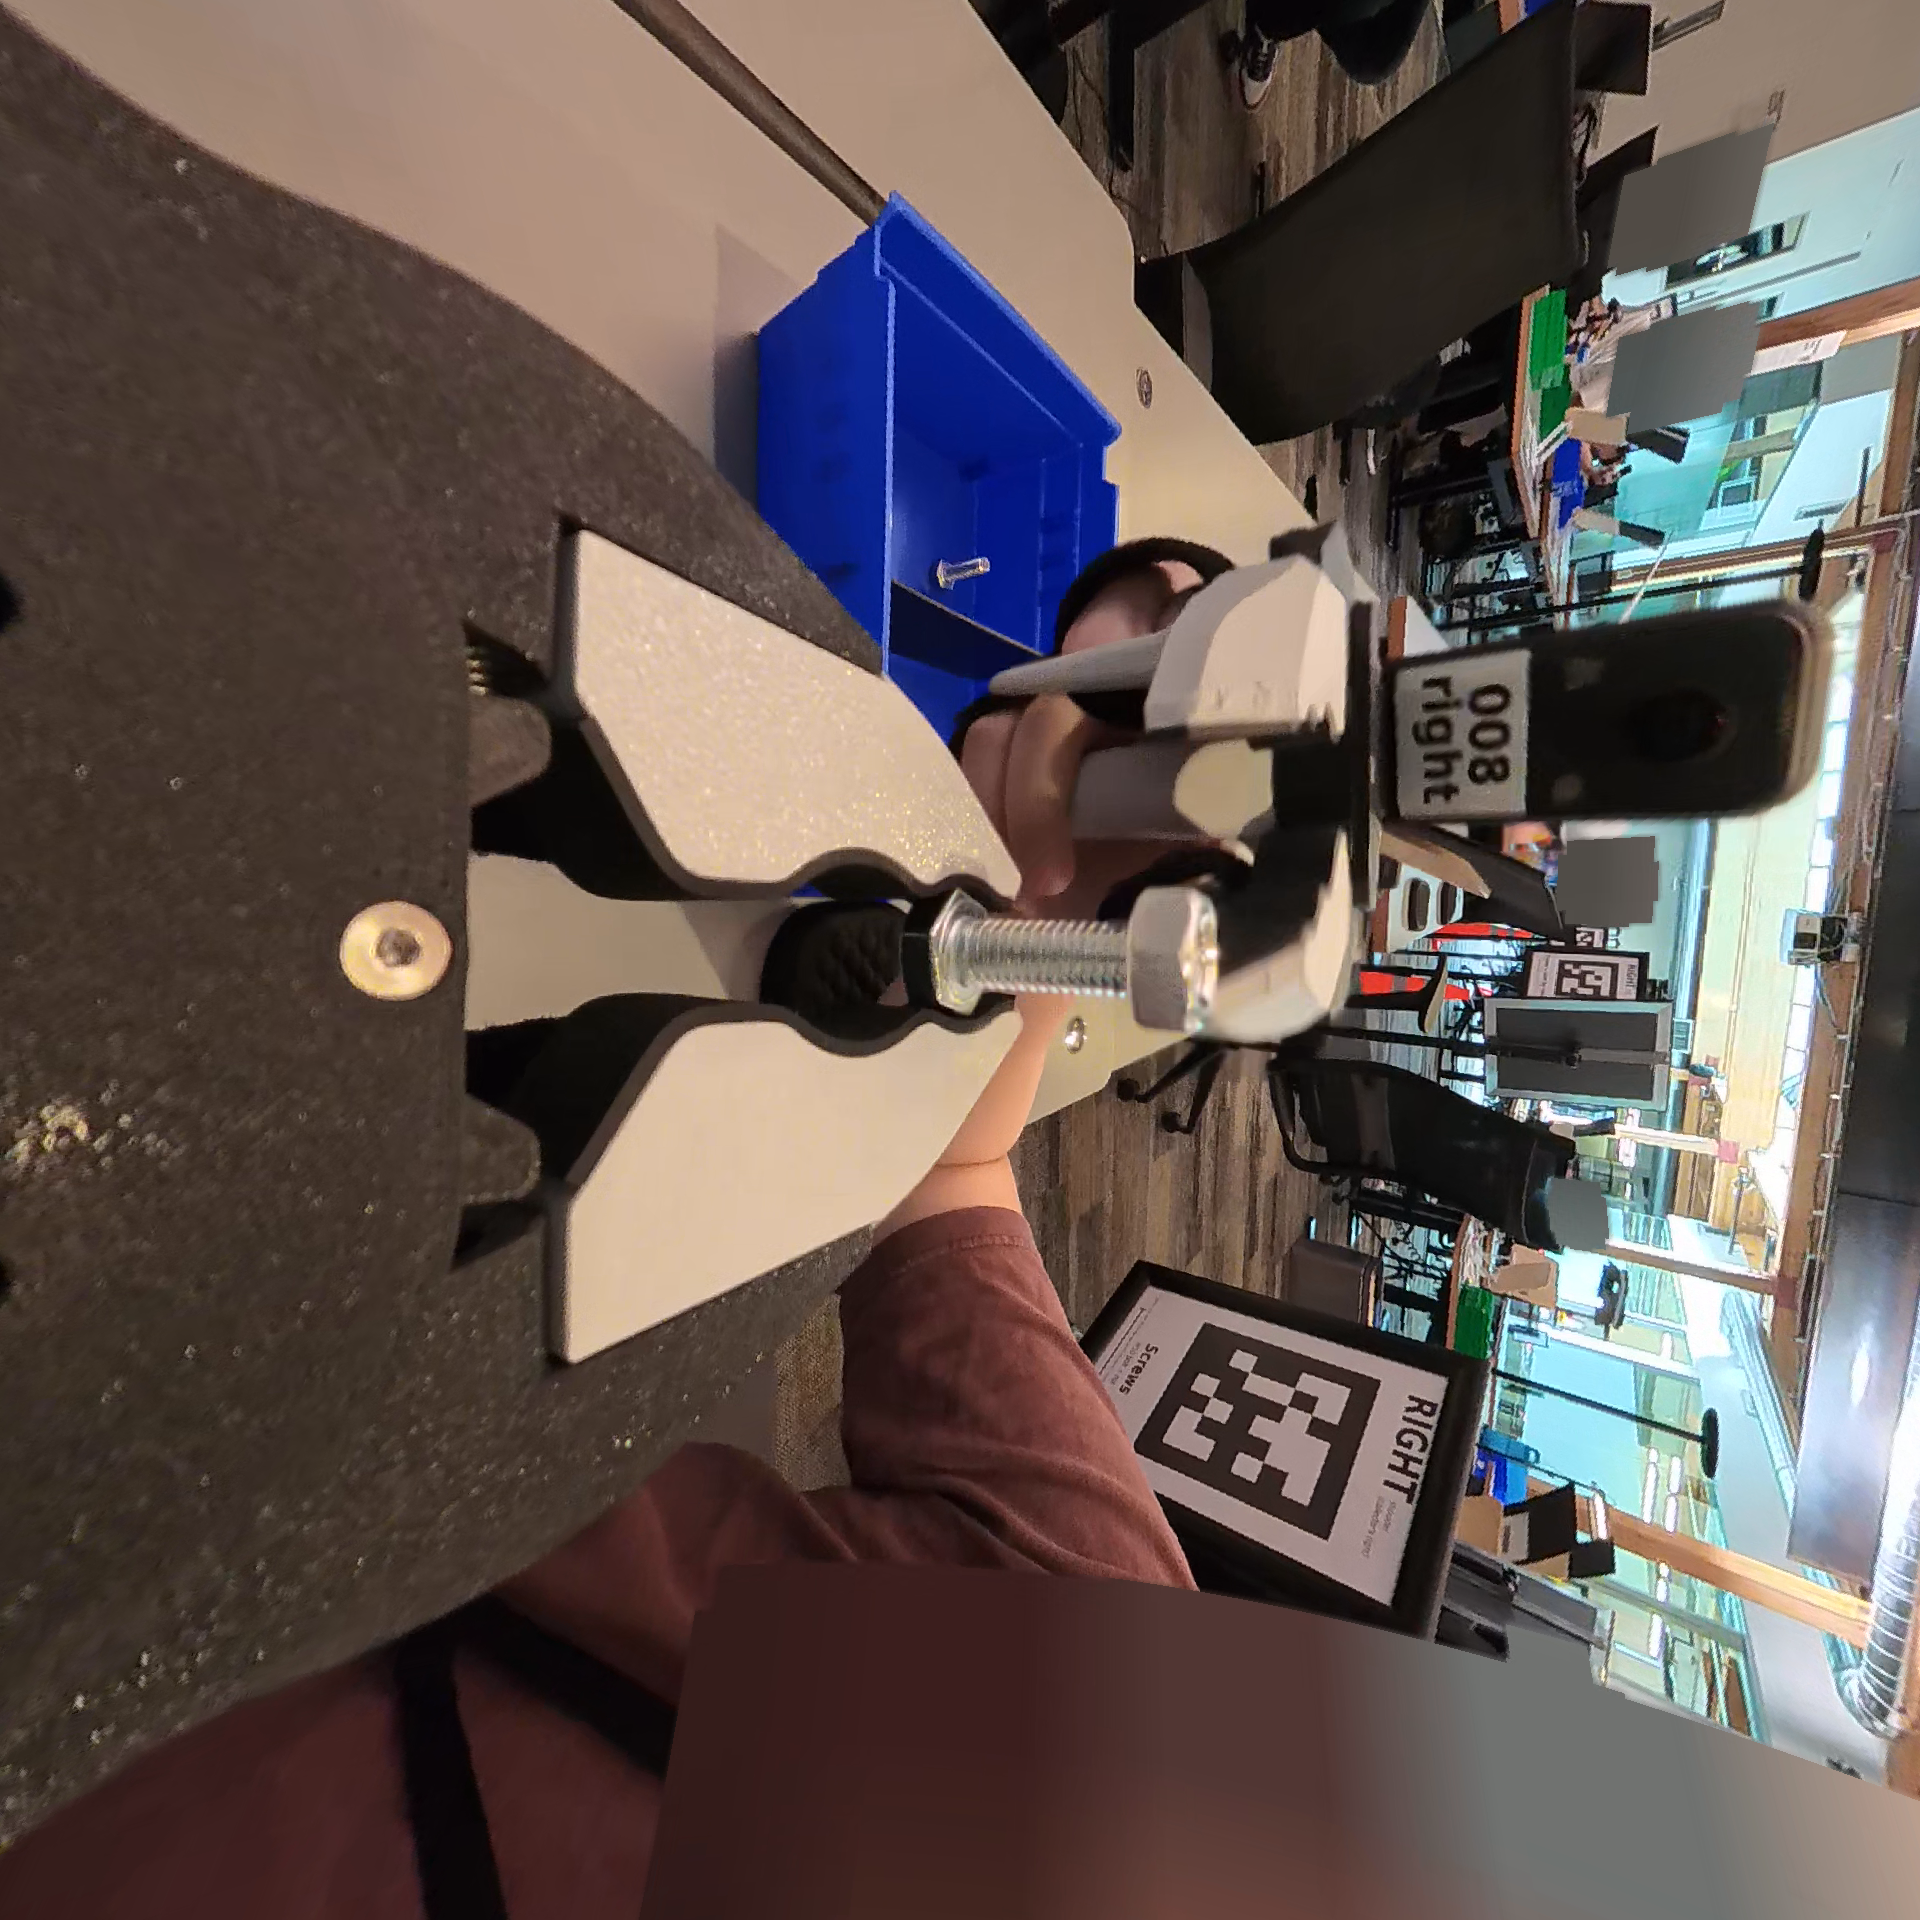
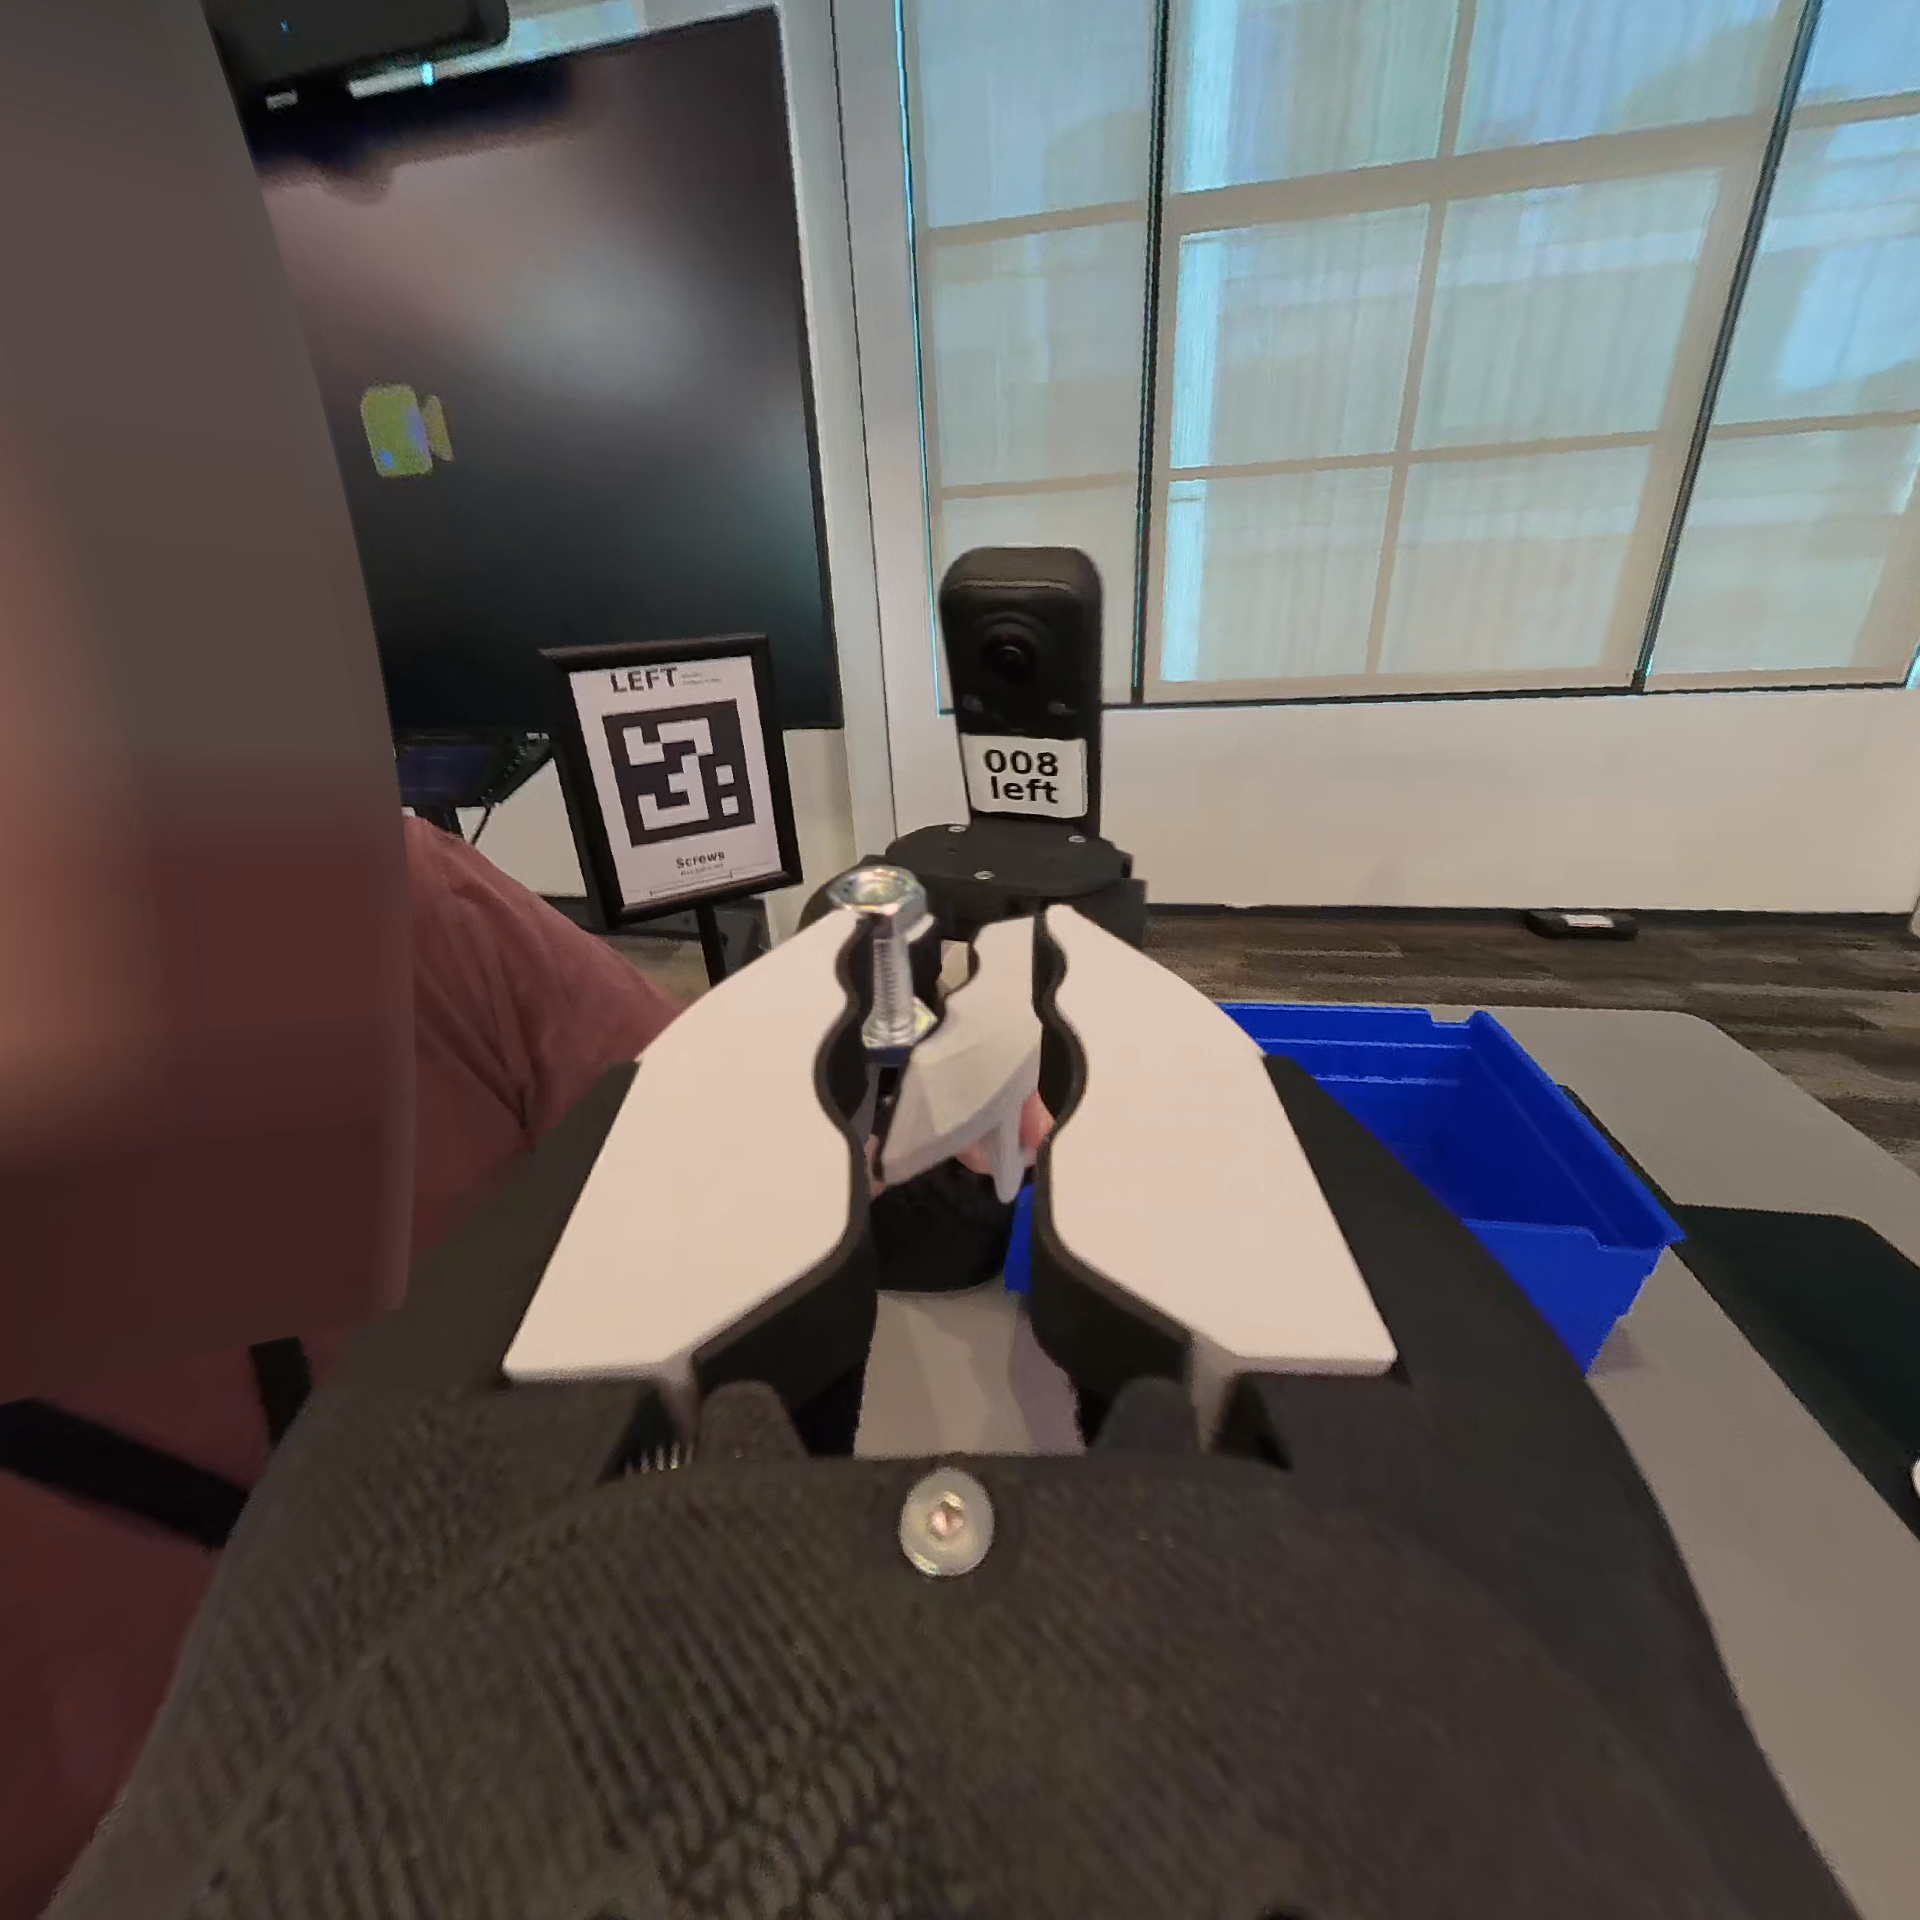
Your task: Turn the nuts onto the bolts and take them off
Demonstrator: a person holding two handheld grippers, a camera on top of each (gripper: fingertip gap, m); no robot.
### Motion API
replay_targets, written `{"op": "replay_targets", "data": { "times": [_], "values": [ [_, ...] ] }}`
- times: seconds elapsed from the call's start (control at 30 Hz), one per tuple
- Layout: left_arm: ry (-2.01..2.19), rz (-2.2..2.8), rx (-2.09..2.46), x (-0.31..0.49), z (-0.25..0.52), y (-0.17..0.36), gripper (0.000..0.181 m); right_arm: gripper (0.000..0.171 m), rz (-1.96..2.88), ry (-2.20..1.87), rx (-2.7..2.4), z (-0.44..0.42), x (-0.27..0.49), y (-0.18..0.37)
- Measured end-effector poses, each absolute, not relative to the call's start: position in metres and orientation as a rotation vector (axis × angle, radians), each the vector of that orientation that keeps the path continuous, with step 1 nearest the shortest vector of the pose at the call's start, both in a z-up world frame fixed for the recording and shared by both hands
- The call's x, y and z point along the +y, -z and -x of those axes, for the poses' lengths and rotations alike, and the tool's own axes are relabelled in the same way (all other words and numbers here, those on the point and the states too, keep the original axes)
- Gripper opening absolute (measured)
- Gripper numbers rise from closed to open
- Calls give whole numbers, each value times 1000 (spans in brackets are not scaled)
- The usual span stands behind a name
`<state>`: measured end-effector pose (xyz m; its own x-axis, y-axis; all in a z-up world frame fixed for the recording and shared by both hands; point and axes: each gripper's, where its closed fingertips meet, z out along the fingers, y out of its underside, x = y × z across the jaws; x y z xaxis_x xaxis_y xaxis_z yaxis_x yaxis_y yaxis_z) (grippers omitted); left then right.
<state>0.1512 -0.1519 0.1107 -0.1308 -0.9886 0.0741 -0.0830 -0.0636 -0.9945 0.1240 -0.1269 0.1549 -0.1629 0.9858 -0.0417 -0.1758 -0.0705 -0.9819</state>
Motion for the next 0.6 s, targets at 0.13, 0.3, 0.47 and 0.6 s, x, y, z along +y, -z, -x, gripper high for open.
{"op": "replay_targets", "data": {
  "times": [0.13, 0.3, 0.47, 0.6],
  "values": [
    [1326, 1247, 1327, -151, -148, -114, 14, 31, 1008, -1481, -1161, -126, -131, -159],
    [1333, 1251, 1342, -154, -151, -111, 15, 33, 1014, -1438, -1176, -114, -138, -156],
    [1337, 1251, 1330, -153, -149, -113, 15, 29, 1024, -1498, -1130, -123, -126, -156],
    [1328, 1254, 1335, -152, -149, -112, 15, 31, 973, -1503, -1168, -120, -141, -160]
  ]
}}
